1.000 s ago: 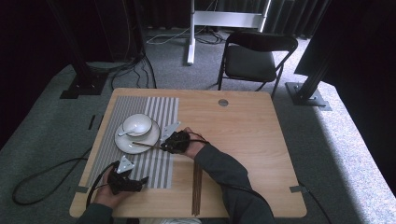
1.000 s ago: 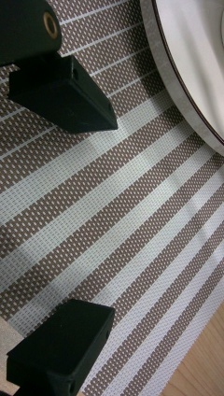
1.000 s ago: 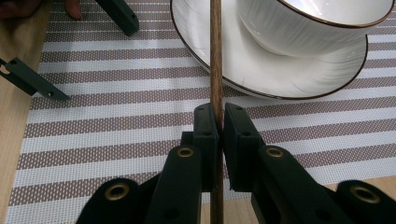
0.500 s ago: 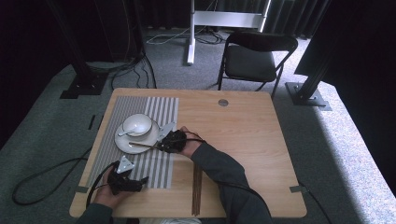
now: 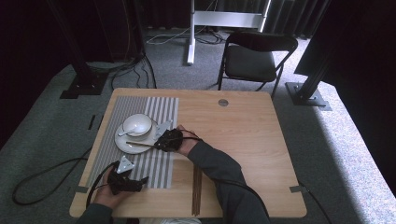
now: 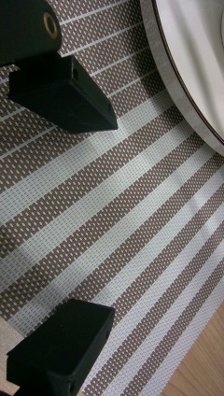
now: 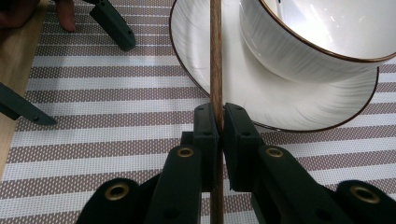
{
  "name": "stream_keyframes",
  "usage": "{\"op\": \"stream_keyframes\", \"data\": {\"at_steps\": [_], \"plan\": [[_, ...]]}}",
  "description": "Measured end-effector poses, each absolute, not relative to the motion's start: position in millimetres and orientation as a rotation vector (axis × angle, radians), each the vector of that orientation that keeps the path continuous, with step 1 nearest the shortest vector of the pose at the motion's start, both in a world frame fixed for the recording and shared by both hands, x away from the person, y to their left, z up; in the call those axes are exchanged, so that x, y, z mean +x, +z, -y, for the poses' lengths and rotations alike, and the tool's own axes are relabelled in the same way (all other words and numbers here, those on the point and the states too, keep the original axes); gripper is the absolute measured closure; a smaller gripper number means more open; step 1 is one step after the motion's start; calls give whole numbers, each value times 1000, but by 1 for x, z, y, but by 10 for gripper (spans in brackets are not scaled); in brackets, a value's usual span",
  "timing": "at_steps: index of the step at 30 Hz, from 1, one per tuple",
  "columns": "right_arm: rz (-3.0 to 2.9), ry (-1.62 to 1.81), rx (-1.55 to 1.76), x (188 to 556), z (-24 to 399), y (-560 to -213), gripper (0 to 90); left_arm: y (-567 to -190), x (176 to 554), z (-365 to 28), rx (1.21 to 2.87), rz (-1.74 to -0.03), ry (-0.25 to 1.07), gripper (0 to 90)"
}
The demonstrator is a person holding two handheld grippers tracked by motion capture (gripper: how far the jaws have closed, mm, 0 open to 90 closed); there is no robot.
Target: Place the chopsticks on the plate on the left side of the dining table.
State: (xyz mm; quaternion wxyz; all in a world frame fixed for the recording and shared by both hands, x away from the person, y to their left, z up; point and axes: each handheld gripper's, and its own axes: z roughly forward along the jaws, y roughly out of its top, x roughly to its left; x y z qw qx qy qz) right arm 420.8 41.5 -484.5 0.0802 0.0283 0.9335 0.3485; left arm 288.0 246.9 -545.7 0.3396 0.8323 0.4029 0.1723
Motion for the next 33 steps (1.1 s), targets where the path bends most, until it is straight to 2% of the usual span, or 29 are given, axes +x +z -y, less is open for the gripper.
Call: {"op": "stream_keyframes", "data": {"at_steps": [33], "plan": [[-2806, 1027, 37, 427, -69, -487, 841, -546, 288, -247, 2170, -1047, 450, 103]]}}
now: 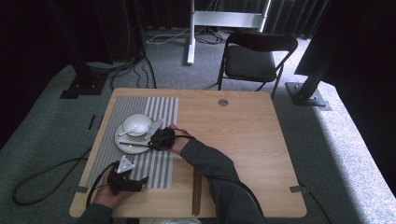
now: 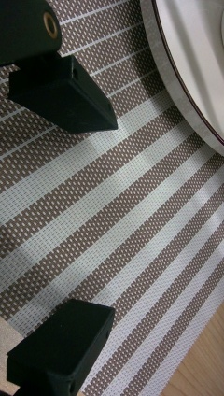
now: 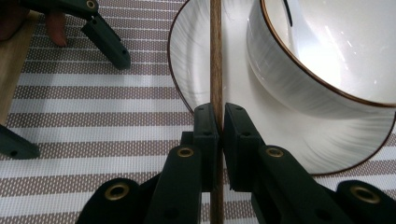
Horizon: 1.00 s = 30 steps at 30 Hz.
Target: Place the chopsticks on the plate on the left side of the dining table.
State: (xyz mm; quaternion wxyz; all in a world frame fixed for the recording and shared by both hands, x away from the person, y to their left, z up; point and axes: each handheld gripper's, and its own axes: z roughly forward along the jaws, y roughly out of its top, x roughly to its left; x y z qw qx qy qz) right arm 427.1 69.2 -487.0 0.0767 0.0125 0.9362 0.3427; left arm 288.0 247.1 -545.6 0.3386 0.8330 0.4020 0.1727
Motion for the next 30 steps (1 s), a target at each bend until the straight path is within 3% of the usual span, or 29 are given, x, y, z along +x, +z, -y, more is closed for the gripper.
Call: {"op": "stream_keyframes", "data": {"at_steps": [30], "plan": [[-2815, 997, 7, 430, -96, -496, 841, -546, 288, -247, 2168, -1052, 451, 103]]}}
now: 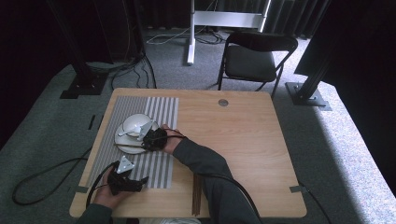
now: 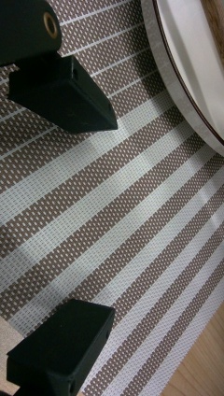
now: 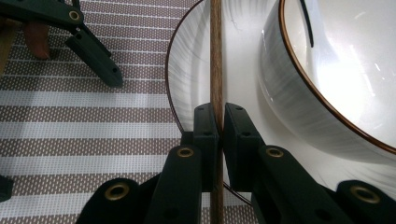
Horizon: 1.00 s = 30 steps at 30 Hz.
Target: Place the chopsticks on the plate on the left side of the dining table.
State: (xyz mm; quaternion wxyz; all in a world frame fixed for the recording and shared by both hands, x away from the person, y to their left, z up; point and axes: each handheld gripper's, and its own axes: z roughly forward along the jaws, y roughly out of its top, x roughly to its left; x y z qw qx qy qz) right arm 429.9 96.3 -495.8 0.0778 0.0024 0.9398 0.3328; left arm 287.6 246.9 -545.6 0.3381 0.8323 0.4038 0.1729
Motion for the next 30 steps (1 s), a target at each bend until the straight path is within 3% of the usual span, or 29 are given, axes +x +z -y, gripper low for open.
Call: {"op": "stream_keyframes", "data": {"at_steps": [30], "plan": [[-2800, 959, -29, 434, -115, -495, 841, -546, 287, -247, 2169, -1055, 452, 103]]}}
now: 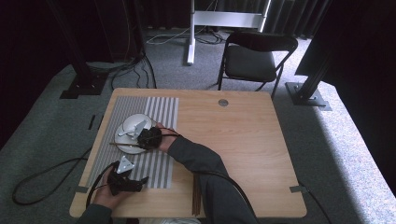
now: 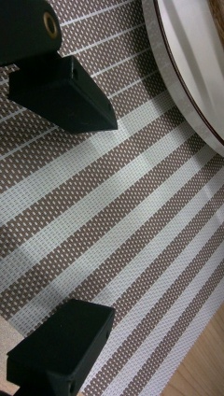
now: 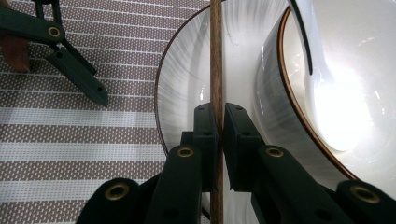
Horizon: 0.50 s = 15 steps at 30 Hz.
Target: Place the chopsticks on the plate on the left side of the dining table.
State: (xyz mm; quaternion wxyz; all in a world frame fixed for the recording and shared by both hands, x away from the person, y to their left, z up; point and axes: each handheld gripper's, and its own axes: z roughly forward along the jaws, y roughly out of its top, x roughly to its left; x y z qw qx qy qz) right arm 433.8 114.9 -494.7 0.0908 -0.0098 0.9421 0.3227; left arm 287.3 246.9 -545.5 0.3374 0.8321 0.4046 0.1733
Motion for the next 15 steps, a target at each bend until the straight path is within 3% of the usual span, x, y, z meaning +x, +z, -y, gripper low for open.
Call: {"op": "stream_keyframes", "data": {"at_steps": [15], "plan": [[-2794, 957, -33, 435, -117, -495, 839, -546, 287, -247, 2169, -1055, 452, 103]]}}
